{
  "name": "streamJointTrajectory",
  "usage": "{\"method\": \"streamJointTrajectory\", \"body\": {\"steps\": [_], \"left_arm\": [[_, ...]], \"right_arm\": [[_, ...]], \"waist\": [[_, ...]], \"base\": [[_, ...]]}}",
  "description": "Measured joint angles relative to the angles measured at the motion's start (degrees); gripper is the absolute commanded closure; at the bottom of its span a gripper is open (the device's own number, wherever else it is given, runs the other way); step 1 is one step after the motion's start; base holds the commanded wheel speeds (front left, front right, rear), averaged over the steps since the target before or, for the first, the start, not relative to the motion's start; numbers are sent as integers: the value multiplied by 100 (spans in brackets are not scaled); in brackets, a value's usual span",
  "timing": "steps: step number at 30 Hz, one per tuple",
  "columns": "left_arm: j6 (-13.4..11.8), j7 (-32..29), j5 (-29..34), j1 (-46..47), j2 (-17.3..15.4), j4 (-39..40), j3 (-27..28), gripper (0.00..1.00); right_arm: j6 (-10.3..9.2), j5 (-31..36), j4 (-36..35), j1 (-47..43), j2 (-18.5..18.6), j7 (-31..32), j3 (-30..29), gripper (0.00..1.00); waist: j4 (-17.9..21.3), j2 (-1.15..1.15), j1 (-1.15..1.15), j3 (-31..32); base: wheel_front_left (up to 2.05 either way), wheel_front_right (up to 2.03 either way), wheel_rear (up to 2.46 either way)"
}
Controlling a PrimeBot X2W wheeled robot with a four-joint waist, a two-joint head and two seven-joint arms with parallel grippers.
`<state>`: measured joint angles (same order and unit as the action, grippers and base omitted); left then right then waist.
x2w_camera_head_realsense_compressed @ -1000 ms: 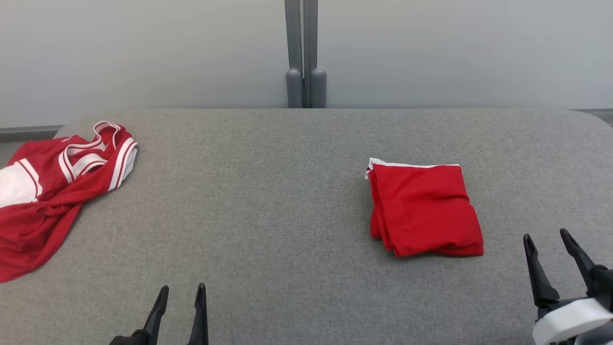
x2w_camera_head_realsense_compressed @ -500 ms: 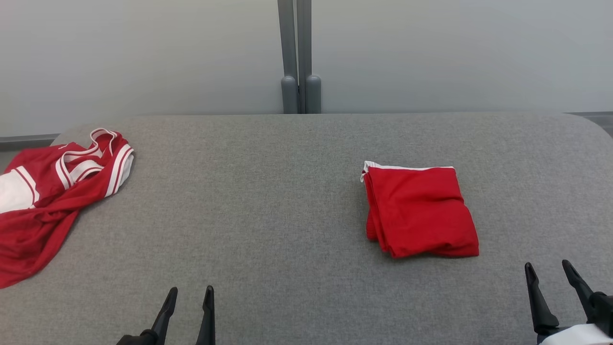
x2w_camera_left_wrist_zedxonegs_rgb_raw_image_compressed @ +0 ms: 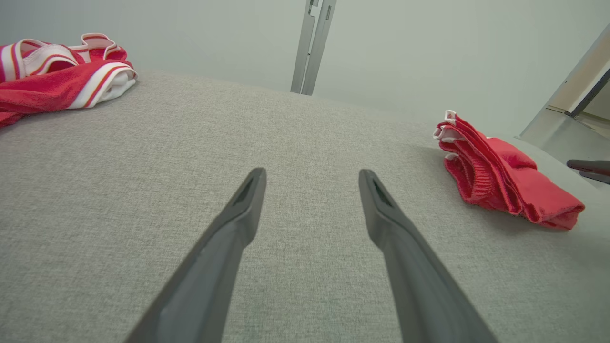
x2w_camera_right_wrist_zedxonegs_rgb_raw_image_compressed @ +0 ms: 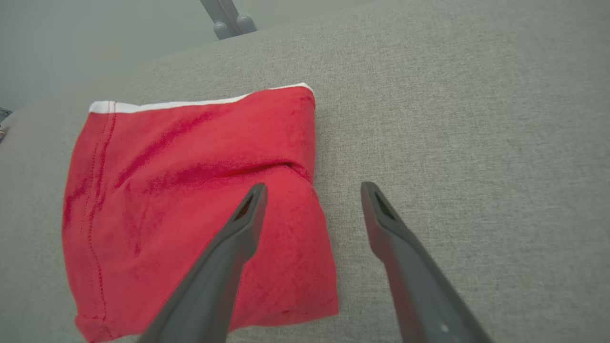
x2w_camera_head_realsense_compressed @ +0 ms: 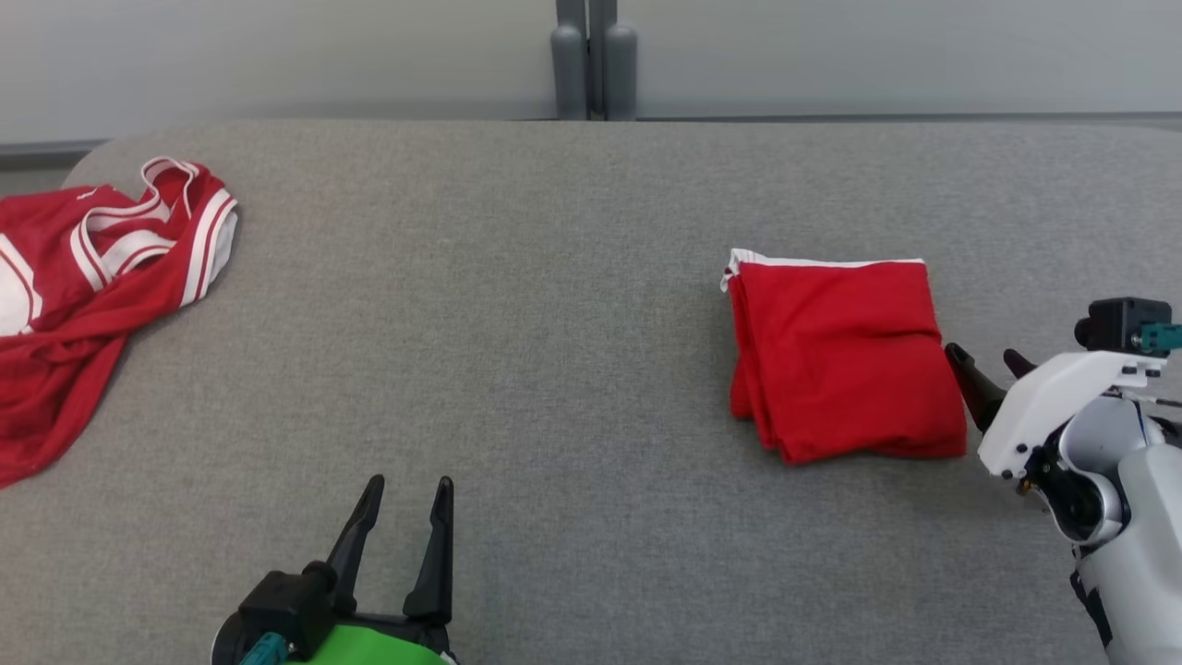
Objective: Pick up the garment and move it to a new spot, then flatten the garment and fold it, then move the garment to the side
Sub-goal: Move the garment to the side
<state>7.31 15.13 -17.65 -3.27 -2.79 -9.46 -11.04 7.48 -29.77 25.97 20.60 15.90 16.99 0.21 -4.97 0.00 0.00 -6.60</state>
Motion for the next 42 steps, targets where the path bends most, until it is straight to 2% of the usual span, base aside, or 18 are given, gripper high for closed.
{"method": "streamJointTrajectory", "body": {"steps": [9, 10, 11, 12, 18, 23, 27, 33, 40, 42], "left_arm": [[-27, 0, -99, 165, -3, -45, -230, 0], [-36, 0, -100, 165, -2, -43, -225, 0], [-57, 0, -100, 166, -2, -36, -209, 0], [-79, 0, -109, 171, -2, -25, -186, 0], [-85, 0, -69, 288, -3, 109, -89, 0], [-53, 0, 129, 596, -1, 192, -34, 0], [-20, 0, 318, 881, 1, 236, -123, 0], [0, 0, 412, 1010, 1, 282, -339, 0], [8, 1, 419, 918, 1, 387, -506, 0], [8, 0, 420, 848, 0, 397, -503, 0]], "right_arm": [[0, -32, 1136, 759, -22, 356, -7, 0], [0, -86, 1227, 793, -40, 396, -13, 5], [0, -167, 1282, 829, -60, 423, -51, 82], [0, -286, 1321, 885, -88, 456, -97, 100], [7, -535, 1328, 1156, -34, 334, -188, 100], [3, -356, 1262, 1513, 514, -2, -483, 100], [3, 57, 1380, 1851, 1003, -258, -746, 100], [2, 746, 1806, 2520, 1541, -380, -1116, 100], [2, 1790, 2299, 2953, 2253, -254, -1307, 100], [2, 2036, 2390, 3071, 2356, -308, -1347, 100]], "waist": [[-483, 0, 0, -475], [-515, 0, 0, -519], [-532, 0, 0, -555], [-541, 0, 0, -597], [-305, 0, 0, -757], [69, 0, 0, -1006], [313, 0, 0, -1360], [504, 0, 1, -1898], [412, 0, 1, -2298], [331, 0, 1, -2328]], "base": [[0, 0, 0], [0, 0, 0], [0, 0, 0], [0, 0, 0], [0, 0, 0], [0, 0, 0], [0, 0, 0], [0, 0, 0], [0, 0, 0], [0, 0, 0]]}}
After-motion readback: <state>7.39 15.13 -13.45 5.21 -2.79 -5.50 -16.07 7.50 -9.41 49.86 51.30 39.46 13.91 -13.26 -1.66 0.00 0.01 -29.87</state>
